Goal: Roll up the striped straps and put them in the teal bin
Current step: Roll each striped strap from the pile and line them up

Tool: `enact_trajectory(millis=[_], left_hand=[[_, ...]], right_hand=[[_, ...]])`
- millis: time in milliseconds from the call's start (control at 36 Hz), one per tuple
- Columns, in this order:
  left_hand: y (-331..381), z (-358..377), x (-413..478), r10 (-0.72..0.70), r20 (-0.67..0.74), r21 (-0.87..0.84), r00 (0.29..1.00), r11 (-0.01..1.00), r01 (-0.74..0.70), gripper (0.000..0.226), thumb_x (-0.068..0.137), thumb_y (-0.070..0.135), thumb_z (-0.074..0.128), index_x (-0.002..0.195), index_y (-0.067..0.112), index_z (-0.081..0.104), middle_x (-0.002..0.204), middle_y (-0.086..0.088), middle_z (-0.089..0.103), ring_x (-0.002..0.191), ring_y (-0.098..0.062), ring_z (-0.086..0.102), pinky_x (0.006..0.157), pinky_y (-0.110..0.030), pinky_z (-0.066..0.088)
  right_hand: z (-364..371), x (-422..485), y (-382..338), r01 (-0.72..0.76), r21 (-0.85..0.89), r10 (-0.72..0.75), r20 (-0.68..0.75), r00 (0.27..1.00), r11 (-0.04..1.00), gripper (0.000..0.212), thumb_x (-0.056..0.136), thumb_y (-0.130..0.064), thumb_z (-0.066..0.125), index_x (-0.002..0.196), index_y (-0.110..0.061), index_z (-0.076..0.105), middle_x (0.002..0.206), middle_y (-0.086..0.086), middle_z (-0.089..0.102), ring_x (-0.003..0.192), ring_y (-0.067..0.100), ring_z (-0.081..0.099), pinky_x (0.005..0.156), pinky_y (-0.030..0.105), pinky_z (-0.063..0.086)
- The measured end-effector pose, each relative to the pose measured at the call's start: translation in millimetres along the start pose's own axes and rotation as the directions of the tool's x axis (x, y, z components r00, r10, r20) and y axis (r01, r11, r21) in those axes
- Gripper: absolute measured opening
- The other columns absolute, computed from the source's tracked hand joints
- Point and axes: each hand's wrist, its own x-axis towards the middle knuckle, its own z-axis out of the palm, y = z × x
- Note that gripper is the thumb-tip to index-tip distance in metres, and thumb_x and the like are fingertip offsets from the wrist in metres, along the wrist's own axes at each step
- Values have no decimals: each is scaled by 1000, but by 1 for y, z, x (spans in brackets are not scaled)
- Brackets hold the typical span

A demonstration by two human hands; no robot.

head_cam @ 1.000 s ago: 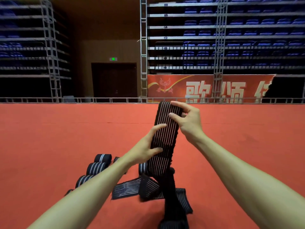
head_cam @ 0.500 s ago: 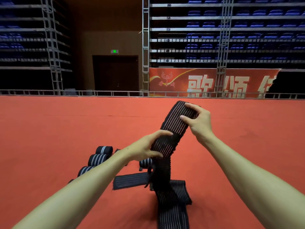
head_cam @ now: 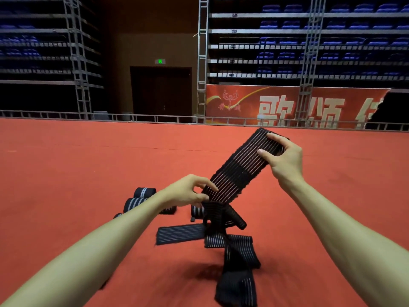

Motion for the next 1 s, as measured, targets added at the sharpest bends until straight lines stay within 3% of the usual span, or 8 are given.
enact_trajectory(millis=[167,306,528,611,694,778,889,1000], left_hand=[[3,16,-4,-166,-249,-204,954,972,116,12,93,22,67,89,13,74,91,-11,74,68,-18,68,75,-48,61],[0,18,0,-236,-361,-203,902,964,171,5,87,12,71,84,9,69,88,-9,71,69,-19,68,60,-32,59],[-6,20,3,-333,-428,-299,840,930,216,35,83,36,78,72,4,68,69,-6,69,58,-14,62,59,-32,56],[-11,23,1,-320,-460,-238,828,943,232,24,80,22,81,67,8,67,68,-5,69,64,-15,63,61,-35,57],[-12,22,-3,-294,-408,-202,865,952,229,14,80,0,71,78,14,68,78,-2,66,63,-15,58,43,-19,44],[-12,20,-8,-257,-297,-162,920,963,217,39,80,-10,62,110,16,64,101,-6,62,56,-8,50,38,-13,35],[-20,21,-12,-163,-209,-22,964,987,162,65,78,-15,54,132,22,51,114,-2,56,70,-13,60,48,-16,40],[-35,20,-16,-44,-129,65,991,996,53,79,78,-16,52,143,26,40,141,4,47,123,-18,54,90,-24,50]], right_hand=[[8,-7,-4,24,-8,-24,12,1000,1000,53,74,-4,82,123,-15,66,114,-5,65,108,12,62,98,28,50],[12,-9,-6,42,-24,-42,12,999,999,52,75,-4,82,123,-13,66,113,-6,65,107,11,61,97,24,49],[21,-10,-1,33,-28,-33,-5,999,999,52,74,-5,83,122,-15,67,116,-3,67,108,12,63,100,31,51],[24,-12,1,28,-28,-28,4,1000,999,52,74,-6,83,122,-15,67,117,-2,67,109,13,63,100,33,51],[25,-13,4,18,-28,-17,2,1000,999,52,74,-6,83,122,-16,67,118,-1,67,110,14,63,101,36,51],[25,-12,7,-3,-23,3,-14,1000,1000,53,73,-6,83,122,-16,68,118,0,68,109,14,64,100,37,52],[24,-10,9,-27,-7,26,-63,998,1000,53,73,-5,83,122,-15,68,114,-1,68,107,15,65,99,37,53],[20,-7,11,-70,42,74,-95,993,997,52,73,-3,83,122,-14,68,111,-1,67,104,15,65,98,36,53]])
